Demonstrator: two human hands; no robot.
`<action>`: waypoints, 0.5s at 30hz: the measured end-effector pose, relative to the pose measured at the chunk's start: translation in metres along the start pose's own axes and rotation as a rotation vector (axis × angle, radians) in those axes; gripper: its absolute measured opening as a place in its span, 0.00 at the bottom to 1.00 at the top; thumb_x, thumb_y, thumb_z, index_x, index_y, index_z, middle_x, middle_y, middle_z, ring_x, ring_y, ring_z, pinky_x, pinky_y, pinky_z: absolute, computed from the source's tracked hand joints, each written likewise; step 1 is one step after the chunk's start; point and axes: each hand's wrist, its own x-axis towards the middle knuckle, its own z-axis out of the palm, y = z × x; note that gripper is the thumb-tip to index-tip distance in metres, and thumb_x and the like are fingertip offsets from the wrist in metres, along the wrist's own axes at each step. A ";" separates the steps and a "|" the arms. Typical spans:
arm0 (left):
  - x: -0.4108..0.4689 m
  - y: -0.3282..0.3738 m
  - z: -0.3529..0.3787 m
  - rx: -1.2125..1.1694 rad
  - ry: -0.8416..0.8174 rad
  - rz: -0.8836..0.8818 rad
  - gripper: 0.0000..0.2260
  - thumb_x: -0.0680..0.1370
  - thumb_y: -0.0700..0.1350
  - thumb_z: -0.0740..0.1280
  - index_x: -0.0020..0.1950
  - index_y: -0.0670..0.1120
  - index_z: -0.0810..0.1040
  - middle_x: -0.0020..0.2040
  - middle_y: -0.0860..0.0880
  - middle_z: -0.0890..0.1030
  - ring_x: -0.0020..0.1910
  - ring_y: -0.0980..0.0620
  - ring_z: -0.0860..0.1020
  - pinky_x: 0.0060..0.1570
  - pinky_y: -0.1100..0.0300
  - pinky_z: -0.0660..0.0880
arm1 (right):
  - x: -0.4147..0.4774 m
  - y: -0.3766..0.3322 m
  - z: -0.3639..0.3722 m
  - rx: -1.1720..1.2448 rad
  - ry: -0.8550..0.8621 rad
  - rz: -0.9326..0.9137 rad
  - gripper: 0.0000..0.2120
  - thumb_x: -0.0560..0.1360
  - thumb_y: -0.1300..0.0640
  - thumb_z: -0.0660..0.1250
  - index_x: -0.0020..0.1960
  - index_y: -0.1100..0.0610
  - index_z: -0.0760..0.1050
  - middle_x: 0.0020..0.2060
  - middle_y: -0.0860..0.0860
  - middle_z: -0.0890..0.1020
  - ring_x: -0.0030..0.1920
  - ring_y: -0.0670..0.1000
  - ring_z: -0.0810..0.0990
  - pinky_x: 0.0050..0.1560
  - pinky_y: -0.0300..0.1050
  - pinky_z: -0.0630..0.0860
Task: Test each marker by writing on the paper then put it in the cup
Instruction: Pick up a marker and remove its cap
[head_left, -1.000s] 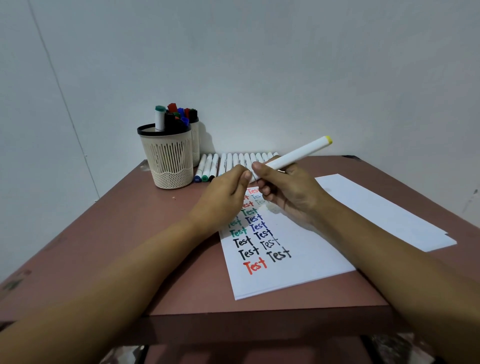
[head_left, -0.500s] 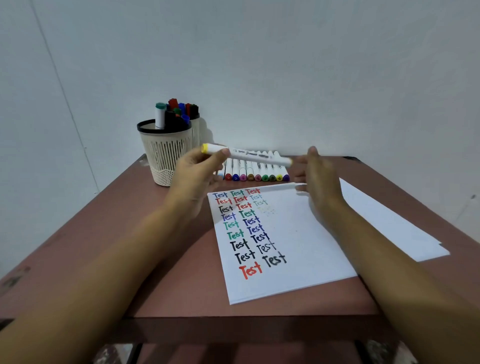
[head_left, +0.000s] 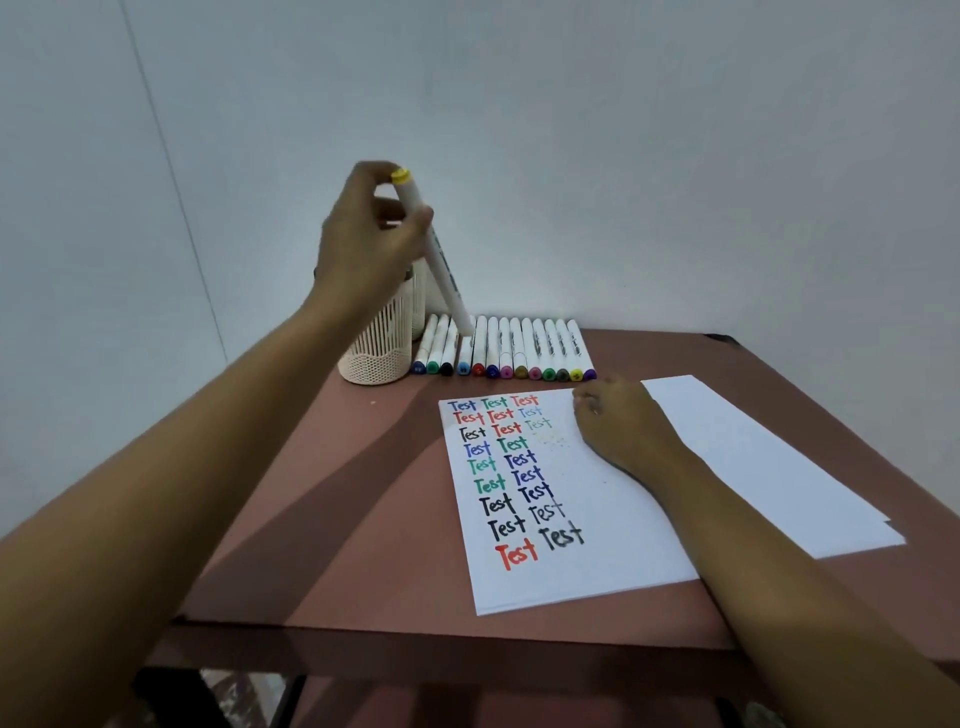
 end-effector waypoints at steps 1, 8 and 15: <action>0.010 0.003 -0.005 0.044 0.014 0.012 0.11 0.76 0.44 0.66 0.57 0.49 0.69 0.48 0.43 0.79 0.46 0.47 0.81 0.46 0.50 0.80 | 0.000 0.000 0.000 0.003 0.003 0.000 0.15 0.79 0.58 0.56 0.55 0.61 0.80 0.53 0.57 0.78 0.54 0.56 0.75 0.53 0.49 0.74; 0.060 0.018 -0.037 0.137 0.084 0.023 0.14 0.77 0.42 0.64 0.62 0.42 0.69 0.47 0.42 0.78 0.47 0.46 0.81 0.46 0.56 0.80 | -0.001 0.000 0.000 0.008 0.015 -0.006 0.14 0.79 0.57 0.58 0.55 0.61 0.80 0.53 0.56 0.80 0.53 0.55 0.76 0.52 0.48 0.75; 0.080 0.015 -0.051 0.297 0.067 0.015 0.15 0.77 0.42 0.64 0.63 0.44 0.69 0.47 0.43 0.78 0.46 0.46 0.80 0.50 0.51 0.79 | -0.002 -0.001 -0.002 0.013 0.001 0.013 0.14 0.79 0.56 0.58 0.56 0.59 0.79 0.54 0.55 0.79 0.54 0.55 0.76 0.53 0.48 0.75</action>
